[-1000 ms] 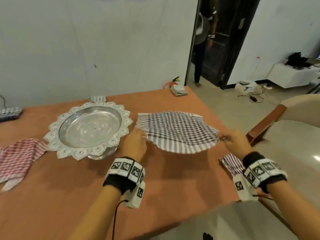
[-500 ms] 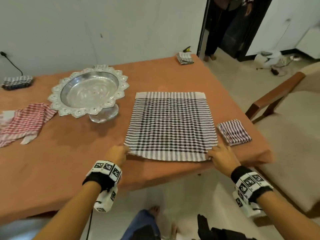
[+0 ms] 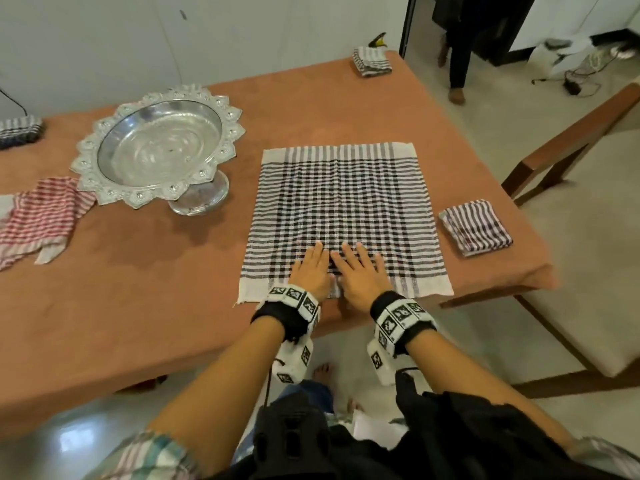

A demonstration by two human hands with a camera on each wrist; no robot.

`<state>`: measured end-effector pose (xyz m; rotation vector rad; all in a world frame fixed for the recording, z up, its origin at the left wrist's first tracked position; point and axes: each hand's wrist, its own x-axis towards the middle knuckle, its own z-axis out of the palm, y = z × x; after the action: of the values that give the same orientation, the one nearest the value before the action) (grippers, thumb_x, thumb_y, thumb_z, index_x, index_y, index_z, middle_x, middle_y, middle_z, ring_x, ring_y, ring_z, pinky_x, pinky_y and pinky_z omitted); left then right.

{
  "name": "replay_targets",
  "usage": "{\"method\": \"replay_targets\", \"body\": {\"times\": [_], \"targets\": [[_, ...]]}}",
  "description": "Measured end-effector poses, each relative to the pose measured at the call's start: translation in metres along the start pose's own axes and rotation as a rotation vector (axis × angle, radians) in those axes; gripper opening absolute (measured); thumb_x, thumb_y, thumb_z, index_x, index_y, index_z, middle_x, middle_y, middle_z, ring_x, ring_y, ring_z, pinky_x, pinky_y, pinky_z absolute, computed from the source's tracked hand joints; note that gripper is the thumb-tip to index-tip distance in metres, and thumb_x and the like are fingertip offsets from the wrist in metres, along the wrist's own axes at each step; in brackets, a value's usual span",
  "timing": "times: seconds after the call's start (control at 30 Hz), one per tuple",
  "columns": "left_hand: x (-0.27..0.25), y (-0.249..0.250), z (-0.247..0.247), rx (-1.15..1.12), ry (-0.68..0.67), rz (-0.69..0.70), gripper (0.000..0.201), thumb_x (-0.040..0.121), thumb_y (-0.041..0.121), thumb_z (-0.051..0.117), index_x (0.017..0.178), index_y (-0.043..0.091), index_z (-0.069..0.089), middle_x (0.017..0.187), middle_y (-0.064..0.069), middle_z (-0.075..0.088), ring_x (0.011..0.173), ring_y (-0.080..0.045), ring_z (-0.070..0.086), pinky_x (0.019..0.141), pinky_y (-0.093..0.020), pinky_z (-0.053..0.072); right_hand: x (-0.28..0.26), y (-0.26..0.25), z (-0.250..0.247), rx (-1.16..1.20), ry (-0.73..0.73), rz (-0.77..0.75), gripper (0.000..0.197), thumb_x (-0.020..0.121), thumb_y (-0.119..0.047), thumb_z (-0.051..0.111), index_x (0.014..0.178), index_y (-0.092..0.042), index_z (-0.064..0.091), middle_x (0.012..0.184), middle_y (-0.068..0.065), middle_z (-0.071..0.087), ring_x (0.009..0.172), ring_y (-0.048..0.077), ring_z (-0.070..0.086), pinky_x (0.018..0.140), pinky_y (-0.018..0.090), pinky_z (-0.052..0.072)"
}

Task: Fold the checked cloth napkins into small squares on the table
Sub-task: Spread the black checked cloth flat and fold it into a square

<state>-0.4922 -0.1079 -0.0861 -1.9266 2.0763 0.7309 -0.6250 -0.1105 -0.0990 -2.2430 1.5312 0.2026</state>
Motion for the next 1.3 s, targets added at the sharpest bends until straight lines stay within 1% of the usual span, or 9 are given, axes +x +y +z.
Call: {"method": "replay_targets", "body": {"times": [0.13, 0.3, 0.43, 0.57, 0.77, 0.9, 0.97, 1.17, 1.3], "targets": [[-0.015, -0.037, 0.013, 0.039, 0.009, -0.06, 0.06, 0.1, 0.042, 0.02, 0.149, 0.022, -0.008, 0.157, 0.005, -0.016, 0.145, -0.017, -0.014, 0.117, -0.044, -0.003, -0.015, 0.029, 0.004, -0.005, -0.012, 0.117, 0.052, 0.098, -0.051, 0.014, 0.146, -0.043, -0.005, 0.157, -0.01, -0.014, 0.145, 0.021, -0.017, 0.113, 0.056, -0.009], [-0.029, -0.078, 0.0, -0.034, 0.033, -0.255, 0.06, 0.1, 0.034, 0.023, 0.15, 0.014, -0.003, 0.158, -0.003, -0.011, 0.147, -0.018, -0.007, 0.119, -0.042, 0.0, -0.04, 0.065, -0.004, 0.045, -0.035, 0.346, 0.058, 0.099, -0.047, 0.02, 0.148, -0.033, -0.007, 0.158, -0.001, -0.016, 0.144, 0.026, -0.018, 0.115, 0.053, -0.007], [0.002, -0.033, -0.016, 0.024, 0.082, 0.005, 0.057, 0.1, 0.021, 0.03, 0.149, 0.009, 0.004, 0.158, -0.009, -0.003, 0.147, -0.024, 0.0, 0.119, -0.041, 0.006, -0.002, 0.025, -0.016, -0.008, 0.067, 0.23, 0.058, 0.098, -0.028, 0.032, 0.15, -0.02, 0.007, 0.159, 0.007, -0.003, 0.145, 0.033, -0.005, 0.117, 0.052, 0.006], [0.033, -0.012, -0.021, 0.025, -0.055, 0.118, 0.06, 0.1, 0.018, 0.029, 0.149, 0.013, -0.005, 0.158, -0.003, -0.011, 0.146, -0.019, -0.008, 0.119, -0.042, 0.002, 0.034, 0.014, -0.018, -0.017, -0.059, 0.122, 0.054, 0.101, -0.035, 0.022, 0.149, -0.035, -0.002, 0.159, -0.005, -0.011, 0.146, 0.024, -0.011, 0.114, 0.055, -0.001], [0.048, -0.068, -0.042, -0.089, 0.106, -0.274, 0.065, 0.098, 0.022, 0.034, 0.149, 0.008, -0.003, 0.158, -0.008, -0.011, 0.147, -0.023, -0.008, 0.119, -0.04, 0.002, 0.039, 0.056, -0.044, 0.04, -0.081, 0.38, 0.056, 0.1, -0.037, 0.023, 0.15, -0.029, -0.002, 0.159, 0.0, -0.011, 0.145, 0.029, -0.01, 0.116, 0.052, 0.004], [0.067, -0.024, -0.049, 0.029, 0.021, 0.072, 0.064, 0.098, 0.019, 0.034, 0.149, 0.012, -0.003, 0.158, -0.004, -0.01, 0.147, -0.022, -0.007, 0.12, -0.042, 0.005, 0.083, 0.014, -0.048, -0.012, -0.08, 0.184, 0.056, 0.1, -0.028, 0.026, 0.149, -0.034, 0.0, 0.159, -0.004, -0.01, 0.145, 0.03, -0.01, 0.114, 0.056, 0.003], [0.076, -0.025, -0.047, 0.039, -0.06, 0.112, 0.061, 0.1, 0.023, 0.029, 0.149, 0.016, -0.007, 0.158, 0.0, -0.015, 0.146, -0.019, -0.012, 0.119, -0.043, 0.001, 0.094, 0.018, -0.048, 0.001, -0.139, 0.184, 0.053, 0.101, -0.037, 0.022, 0.147, -0.042, -0.004, 0.157, -0.009, -0.015, 0.145, 0.027, -0.015, 0.113, 0.057, -0.002], [0.101, -0.074, -0.078, -0.105, 0.043, -0.288, 0.065, 0.099, 0.023, 0.03, 0.148, 0.01, -0.009, 0.157, -0.006, -0.017, 0.146, -0.023, -0.013, 0.119, -0.043, 0.0, 0.108, 0.067, -0.085, 0.116, -0.136, 0.507, 0.057, 0.099, -0.04, 0.025, 0.148, -0.036, -0.004, 0.158, -0.001, -0.015, 0.145, 0.033, -0.012, 0.115, 0.058, 0.006], [0.118, -0.024, -0.081, -0.007, -0.052, 0.038, 0.061, 0.1, 0.019, 0.029, 0.149, 0.015, -0.006, 0.158, -0.002, -0.015, 0.146, -0.022, -0.011, 0.119, -0.043, 0.004, 0.142, 0.026, -0.086, 0.017, -0.211, 0.235, 0.057, 0.1, -0.034, 0.028, 0.147, -0.042, -0.004, 0.157, -0.006, -0.017, 0.144, 0.032, -0.016, 0.113, 0.061, 0.003]]}}
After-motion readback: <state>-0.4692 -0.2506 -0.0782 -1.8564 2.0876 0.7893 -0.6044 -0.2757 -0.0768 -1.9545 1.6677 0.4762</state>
